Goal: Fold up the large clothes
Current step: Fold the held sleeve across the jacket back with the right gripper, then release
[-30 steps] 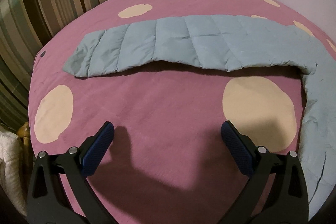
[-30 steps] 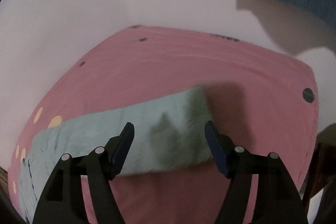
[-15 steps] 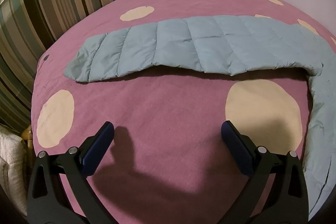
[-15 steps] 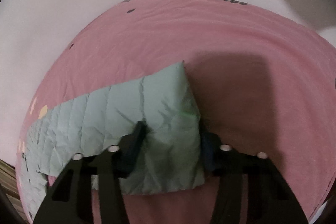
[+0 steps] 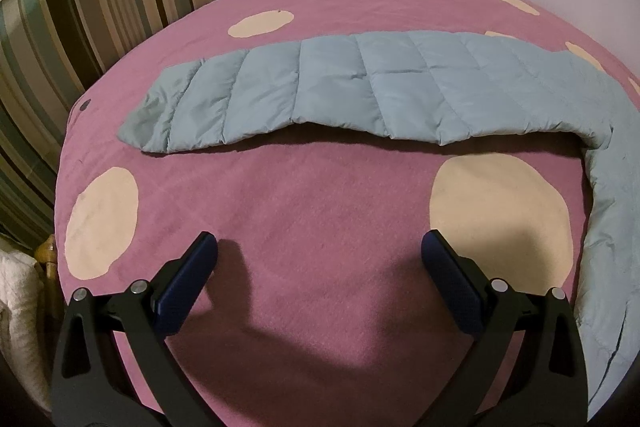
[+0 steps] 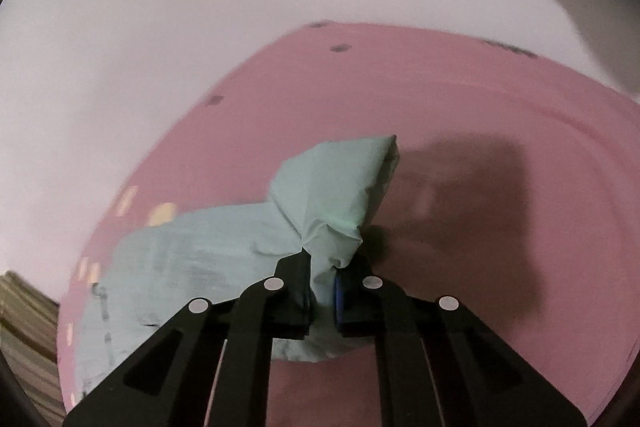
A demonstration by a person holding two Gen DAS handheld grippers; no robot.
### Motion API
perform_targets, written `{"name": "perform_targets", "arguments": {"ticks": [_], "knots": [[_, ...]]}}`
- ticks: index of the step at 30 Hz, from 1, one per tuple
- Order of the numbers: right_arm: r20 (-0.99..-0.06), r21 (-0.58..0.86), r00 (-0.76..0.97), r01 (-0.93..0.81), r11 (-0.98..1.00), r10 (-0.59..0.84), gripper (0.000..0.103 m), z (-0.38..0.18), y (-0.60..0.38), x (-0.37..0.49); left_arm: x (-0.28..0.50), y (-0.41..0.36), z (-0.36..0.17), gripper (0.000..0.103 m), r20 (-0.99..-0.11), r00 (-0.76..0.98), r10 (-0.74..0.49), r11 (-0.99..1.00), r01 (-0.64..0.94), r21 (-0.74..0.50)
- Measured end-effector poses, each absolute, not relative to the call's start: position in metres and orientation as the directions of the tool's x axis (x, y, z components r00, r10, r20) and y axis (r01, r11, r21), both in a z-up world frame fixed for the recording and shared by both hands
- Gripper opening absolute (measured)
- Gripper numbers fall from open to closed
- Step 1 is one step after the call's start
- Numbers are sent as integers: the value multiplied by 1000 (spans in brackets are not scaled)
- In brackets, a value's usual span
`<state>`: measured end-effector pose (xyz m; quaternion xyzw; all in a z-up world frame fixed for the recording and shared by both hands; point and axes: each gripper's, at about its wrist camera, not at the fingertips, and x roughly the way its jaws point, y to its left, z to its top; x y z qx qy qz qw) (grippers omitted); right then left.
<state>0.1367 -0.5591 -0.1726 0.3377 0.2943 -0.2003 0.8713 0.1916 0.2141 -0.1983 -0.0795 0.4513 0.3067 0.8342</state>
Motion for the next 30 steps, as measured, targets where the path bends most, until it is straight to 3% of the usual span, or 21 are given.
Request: {"name": "perform_targets", "arguments": {"ticks": [7,14,25,30], "knots": [[-602,452,798,371,811,-29,8,-128,-469,194,192,219,-201,101,-810,409,421,808,-575,129],[-609,406,784,182,895,117,8,-119,-356,265,191,221,-203,101,-817,413,402,810,-577,106],[-677,395,660,-48,918,326,8,-157,-181,347,190,221,-205,101,-819,415,397,810,-578,99],[-706,363,622,-92,927,338,8,-170,-139,360,190,222,-205,101,-819,416,395,810,-578,97]]}}
